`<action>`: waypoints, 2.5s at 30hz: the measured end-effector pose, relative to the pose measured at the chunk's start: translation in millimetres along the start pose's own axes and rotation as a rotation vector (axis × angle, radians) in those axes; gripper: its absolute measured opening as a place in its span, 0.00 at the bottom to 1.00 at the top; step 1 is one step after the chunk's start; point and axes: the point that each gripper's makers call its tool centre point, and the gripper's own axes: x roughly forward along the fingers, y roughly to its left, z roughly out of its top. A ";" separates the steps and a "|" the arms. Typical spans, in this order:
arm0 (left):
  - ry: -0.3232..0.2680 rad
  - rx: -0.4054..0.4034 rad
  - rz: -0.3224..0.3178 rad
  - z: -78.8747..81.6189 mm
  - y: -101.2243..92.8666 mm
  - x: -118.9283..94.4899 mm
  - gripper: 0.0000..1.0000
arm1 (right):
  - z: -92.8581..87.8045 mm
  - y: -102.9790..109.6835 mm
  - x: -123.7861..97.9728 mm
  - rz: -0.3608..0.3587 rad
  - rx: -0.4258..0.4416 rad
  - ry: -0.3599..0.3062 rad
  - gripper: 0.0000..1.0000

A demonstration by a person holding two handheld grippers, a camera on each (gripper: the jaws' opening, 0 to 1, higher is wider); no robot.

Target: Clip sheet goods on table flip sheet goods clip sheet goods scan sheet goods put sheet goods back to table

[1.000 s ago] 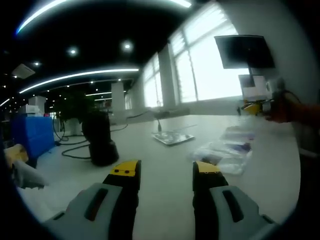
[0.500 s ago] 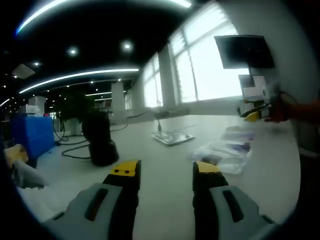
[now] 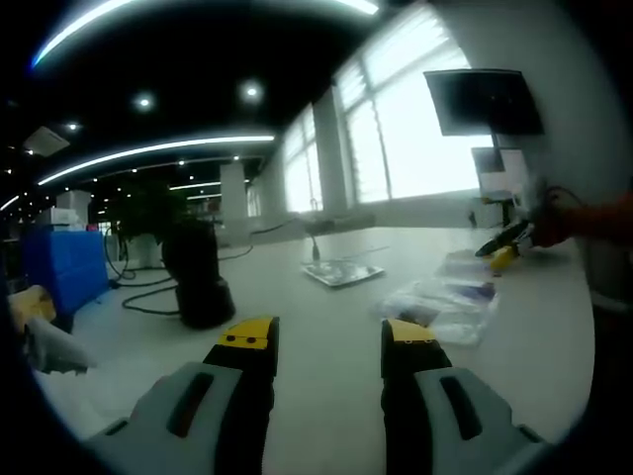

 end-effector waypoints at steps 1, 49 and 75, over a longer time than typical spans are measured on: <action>0.000 0.000 0.001 -0.1 0.1 0.0 0.34 | 0.1 -0.1 -0.4 0.004 0.014 0.001 0.48; -0.005 -0.002 -0.005 0.5 -1.8 -0.1 0.34 | 38.7 10.9 -18.0 -0.195 0.125 -0.125 0.49; -0.008 -0.002 -0.002 2.2 -3.2 -1.6 0.34 | 29.6 -122.1 -19.0 -0.272 0.069 0.019 0.38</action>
